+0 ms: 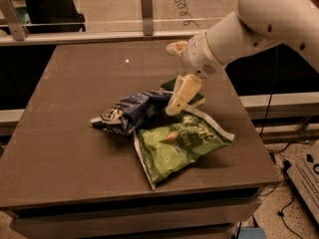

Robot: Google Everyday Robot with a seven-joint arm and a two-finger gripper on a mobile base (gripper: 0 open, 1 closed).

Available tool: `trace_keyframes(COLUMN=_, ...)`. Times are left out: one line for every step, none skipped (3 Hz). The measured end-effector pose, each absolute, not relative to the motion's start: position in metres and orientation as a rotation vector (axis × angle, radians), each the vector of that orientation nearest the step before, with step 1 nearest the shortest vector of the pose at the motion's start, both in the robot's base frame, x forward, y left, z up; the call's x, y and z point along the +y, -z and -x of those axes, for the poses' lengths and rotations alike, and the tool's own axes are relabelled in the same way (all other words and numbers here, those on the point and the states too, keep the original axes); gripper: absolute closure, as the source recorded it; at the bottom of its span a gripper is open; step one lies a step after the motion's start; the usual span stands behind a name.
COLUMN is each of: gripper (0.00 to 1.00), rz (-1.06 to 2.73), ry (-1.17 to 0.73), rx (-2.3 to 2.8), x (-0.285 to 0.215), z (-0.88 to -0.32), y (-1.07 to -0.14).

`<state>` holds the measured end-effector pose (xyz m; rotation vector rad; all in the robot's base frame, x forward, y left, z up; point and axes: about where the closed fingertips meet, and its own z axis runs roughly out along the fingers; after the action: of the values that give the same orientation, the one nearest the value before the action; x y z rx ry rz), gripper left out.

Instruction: Move blue chip bag near green jalapeno chip bag

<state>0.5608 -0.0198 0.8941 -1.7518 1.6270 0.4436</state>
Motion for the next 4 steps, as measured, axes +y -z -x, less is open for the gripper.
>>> trace_keyframes(gripper=0.00, rz=1.642, ry=-0.376, rx=1.663, x=-0.050, z=-0.587, y=-0.905)
trace_keyframes(gripper=0.00, rz=1.549, ry=-0.310, rx=1.684, x=-0.084, z=-0.617, y=-0.909)
trace_keyframes(gripper=0.00, rz=1.461, ry=-0.270, rx=1.684, x=-0.112, z=-0.641, y=-0.910)
trace_keyframes(gripper=0.00, rz=1.401, ry=-0.235, rx=1.648, x=-0.132, z=-0.663, y=-0.922)
